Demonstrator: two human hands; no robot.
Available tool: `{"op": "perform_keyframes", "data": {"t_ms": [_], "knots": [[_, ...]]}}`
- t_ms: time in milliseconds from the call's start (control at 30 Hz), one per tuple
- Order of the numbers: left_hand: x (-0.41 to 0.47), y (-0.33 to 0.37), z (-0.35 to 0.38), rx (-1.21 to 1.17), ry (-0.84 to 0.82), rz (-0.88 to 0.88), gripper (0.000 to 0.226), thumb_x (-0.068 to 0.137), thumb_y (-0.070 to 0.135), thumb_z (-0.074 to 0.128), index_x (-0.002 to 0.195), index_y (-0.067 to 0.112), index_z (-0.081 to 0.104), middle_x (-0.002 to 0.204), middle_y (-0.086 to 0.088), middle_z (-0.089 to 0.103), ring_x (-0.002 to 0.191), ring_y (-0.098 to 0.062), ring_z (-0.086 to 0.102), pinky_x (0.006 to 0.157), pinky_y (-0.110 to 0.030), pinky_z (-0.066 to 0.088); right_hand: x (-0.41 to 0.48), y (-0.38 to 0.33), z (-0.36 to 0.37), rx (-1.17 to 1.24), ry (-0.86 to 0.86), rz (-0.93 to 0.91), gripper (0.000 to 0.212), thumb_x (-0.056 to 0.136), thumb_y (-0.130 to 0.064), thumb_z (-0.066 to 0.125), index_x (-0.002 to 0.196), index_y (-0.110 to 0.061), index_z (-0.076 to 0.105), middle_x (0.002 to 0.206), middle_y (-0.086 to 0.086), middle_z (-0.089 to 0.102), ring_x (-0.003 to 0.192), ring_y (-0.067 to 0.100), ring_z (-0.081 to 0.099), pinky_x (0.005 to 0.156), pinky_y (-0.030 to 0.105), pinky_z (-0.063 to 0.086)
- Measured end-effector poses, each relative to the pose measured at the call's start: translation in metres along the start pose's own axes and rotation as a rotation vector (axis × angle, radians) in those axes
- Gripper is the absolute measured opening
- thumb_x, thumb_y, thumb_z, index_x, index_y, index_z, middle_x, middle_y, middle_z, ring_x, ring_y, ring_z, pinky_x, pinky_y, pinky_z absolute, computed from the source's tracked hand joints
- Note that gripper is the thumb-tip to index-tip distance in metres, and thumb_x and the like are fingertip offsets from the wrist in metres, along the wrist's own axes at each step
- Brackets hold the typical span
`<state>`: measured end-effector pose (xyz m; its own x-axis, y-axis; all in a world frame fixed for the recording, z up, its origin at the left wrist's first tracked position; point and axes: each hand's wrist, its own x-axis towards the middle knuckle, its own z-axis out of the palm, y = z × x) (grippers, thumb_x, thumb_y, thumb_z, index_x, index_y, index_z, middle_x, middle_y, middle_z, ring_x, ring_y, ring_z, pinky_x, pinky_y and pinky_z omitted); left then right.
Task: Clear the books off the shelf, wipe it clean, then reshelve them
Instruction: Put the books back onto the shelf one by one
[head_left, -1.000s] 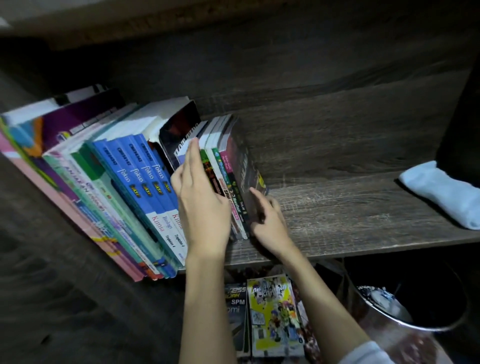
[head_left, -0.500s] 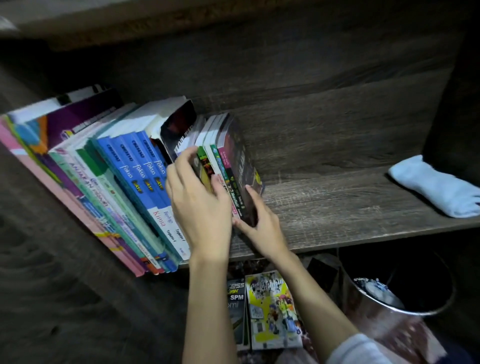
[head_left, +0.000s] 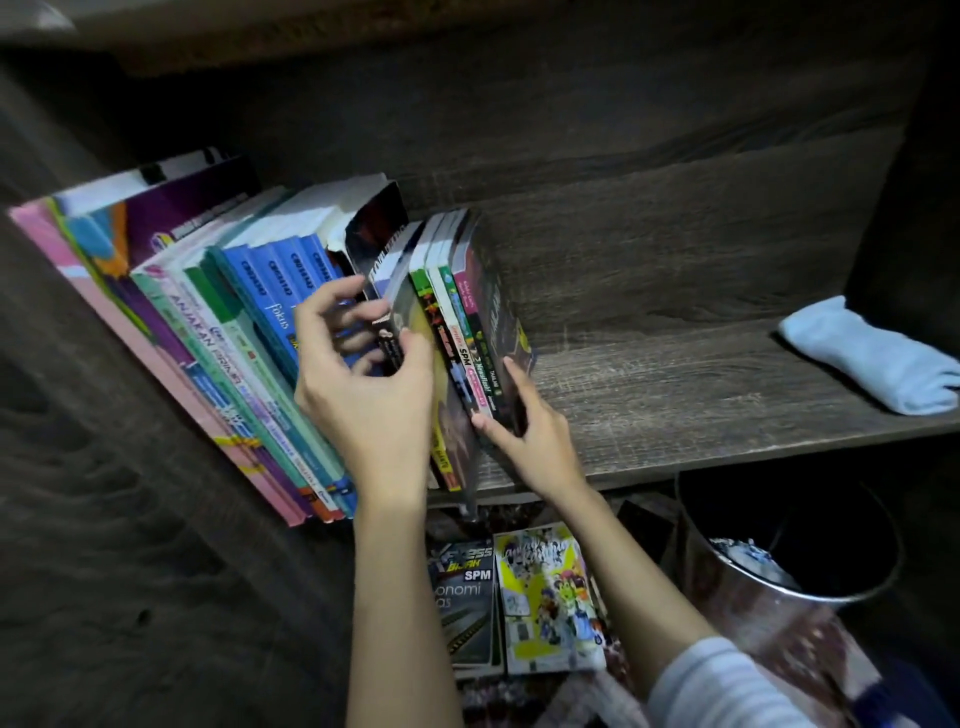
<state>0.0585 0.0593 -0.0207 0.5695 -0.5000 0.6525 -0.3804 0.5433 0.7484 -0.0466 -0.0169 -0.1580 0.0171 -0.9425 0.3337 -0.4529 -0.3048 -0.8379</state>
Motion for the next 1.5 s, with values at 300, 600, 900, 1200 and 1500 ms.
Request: {"op": "perform_keyframes", "data": {"t_ms": [300,600,900,1200,1500], "knots": [[-0.006,-0.006,-0.009,0.342,-0.204,-0.06,0.039,0.081,0.016,0.067,0.117,0.023,0.053,0.113,0.005,0.049,0.09,0.007,0.049,0.086,-0.026,0.046,-0.002,0.0,0.004,-0.034,0.015,0.018,0.075,0.085,-0.051,0.06,0.148,-0.038,0.021,0.141,0.003,0.051,0.124,0.023,0.051,0.098,0.035,0.044],[-0.009,0.012,-0.018,0.44,-0.382,-0.207,0.054,0.096,0.025,0.05,0.144,0.038,0.03,0.082,-0.008,0.057,0.06,0.005,0.037,0.058,-0.018,0.025,-0.009,-0.006,0.003,-0.163,-0.005,0.021,0.073,0.091,-0.041,0.056,0.151,-0.03,0.016,0.144,0.007,0.047,0.124,0.029,0.051,0.098,0.036,0.043],[-0.01,0.016,-0.03,0.352,-0.392,-0.172,0.048,0.093,0.015,0.053,0.135,0.038,0.043,0.091,0.019,0.046,0.083,-0.001,0.027,0.062,-0.012,0.023,-0.039,-0.035,0.0,-0.04,0.1,0.011,0.064,0.089,-0.016,0.055,0.146,-0.018,0.026,0.148,0.007,0.031,0.135,0.022,0.032,0.112,0.037,0.027],[-0.006,0.023,-0.039,0.334,-0.397,-0.141,0.047,0.084,0.007,0.062,0.122,0.033,0.058,0.122,0.01,0.06,0.116,-0.019,0.051,0.09,-0.026,0.041,-0.082,-0.074,-0.015,-0.108,-0.196,-0.2,0.075,0.084,-0.059,0.055,0.145,-0.032,0.021,0.149,-0.005,0.028,0.13,0.019,0.04,0.101,0.037,0.036],[-0.008,0.059,-0.055,0.341,-0.428,-0.134,0.042,0.073,0.014,0.065,0.111,0.032,0.065,0.073,0.009,0.062,0.05,-0.011,0.047,0.056,-0.02,0.041,-0.118,-0.092,-0.027,-0.205,0.028,-0.362,0.075,0.069,-0.041,0.045,0.139,-0.013,0.041,0.123,0.008,0.058,0.096,0.031,0.063,0.078,0.036,0.051]]}}
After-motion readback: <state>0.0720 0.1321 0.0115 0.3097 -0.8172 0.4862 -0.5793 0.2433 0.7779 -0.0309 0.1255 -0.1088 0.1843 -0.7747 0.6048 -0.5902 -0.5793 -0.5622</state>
